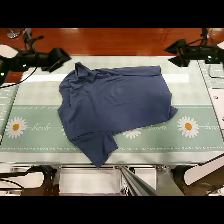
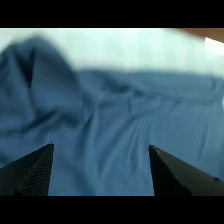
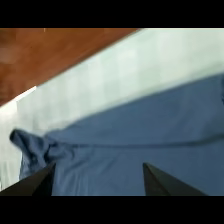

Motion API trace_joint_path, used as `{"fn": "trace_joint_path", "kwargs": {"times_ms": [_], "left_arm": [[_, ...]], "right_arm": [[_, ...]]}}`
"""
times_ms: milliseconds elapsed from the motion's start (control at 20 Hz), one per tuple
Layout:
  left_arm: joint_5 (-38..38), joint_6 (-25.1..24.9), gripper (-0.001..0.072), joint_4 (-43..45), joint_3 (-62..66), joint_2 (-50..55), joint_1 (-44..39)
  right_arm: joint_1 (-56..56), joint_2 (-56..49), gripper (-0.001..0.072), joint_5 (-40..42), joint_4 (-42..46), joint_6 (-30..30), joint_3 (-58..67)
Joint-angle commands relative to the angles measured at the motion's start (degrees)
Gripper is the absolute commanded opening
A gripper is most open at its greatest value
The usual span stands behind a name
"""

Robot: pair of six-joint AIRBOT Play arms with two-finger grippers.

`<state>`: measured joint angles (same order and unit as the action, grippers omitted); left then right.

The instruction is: Fold the shirts.

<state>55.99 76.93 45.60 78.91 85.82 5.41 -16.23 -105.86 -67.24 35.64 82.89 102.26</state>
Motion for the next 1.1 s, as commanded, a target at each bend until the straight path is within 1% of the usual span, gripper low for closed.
{"fn": "trace_joint_path", "kwargs": {"times_ms": [0,50,100,150,200,250,300,350,450,500,550,650,900,950,1050], "left_arm": [[23.58,0.94,0.0705,7.39,-2.34,-1.33,8.46],[24.9,0.66,0.0705,8.7,-5.9,-3.45,10.93],[24.81,-0.68,0.0705,8.44,-11.47,-6.6,13.73],[23.54,-1.29,0.0705,8.44,-17.57,-9.88,16.17],[21.51,-1.29,0.0705,8.39,-25.03,-13.68,18.64],[19.58,-1.18,0.0705,8.04,-32.41,-17.2,20.44],[18.03,-0.59,0.0705,5.55,-40.87,-21.0,21.77],[16.28,-1.7,0.0705,1.95,-48.59,-24.61,22.36],[12.72,-3.87,0.0705,-3.43,-59.12,-29.99,22.49],[12.31,-4.87,0.0705,-5.16,-61.96,-31.65,22.49],[12.33,-4.92,0.0705,-5.77,-63.93,-32.94,22.47],[12.44,-4.92,0.0705,-5.73,-66.25,-33.66,22.43],[11.41,-5.01,0.0705,-5.92,-67.14,-33.66,22.34],[10.49,-6.1,0.0705,-6.88,-67.34,-33.64,21.81],[8.41,-8.04,0.0705,-11.98,-68.7,-33.66,19.15]], "right_arm": [[-7.13,3.8,0.0625,-16.26,8.13,-1.97,0.15],[-8.85,6.71,0.0625,-18.49,15.85,-2.1,-1.25],[-10.29,10.6,0.0625,-17.62,22.18,-1.92,-4.87],[-11.74,14.56,0.0625,-14.84,24.65,-2.23,-9.88],[-13.35,18.6,0.0625,-11.15,23.89,-3.82,-16.26],[-15.02,22.93,0.0625,-6.71,20.65,-5.9,-24.17],[-16.13,26.73,0.0625,-3.45,16.2,-8.17,-31.67],[-16.52,30.8,0.0625,-1.31,11.93,-9.25,-39.63],[-16.28,37.59,0.0625,2.95,4.46,-12.81,-52.43],[-16.28,40.04,0.0625,3.63,0.9,-14.49,-56.94],[-16.28,41.66,0.0625,3.37,-0.74,-15.93,-59.67],[-16.28,43.76,0.0625,1.99,-0.63,-17.27,-62.62],[-16.28,44.41,0.0624,-0.11,-0.39,-17.64,-63.47],[-16.28,44.41,0.0624,-0.11,-0.39,-17.57,-63.47],[-16.28,44.41,0.0624,-0.02,-0.42,-17.22,-63.47]]}}
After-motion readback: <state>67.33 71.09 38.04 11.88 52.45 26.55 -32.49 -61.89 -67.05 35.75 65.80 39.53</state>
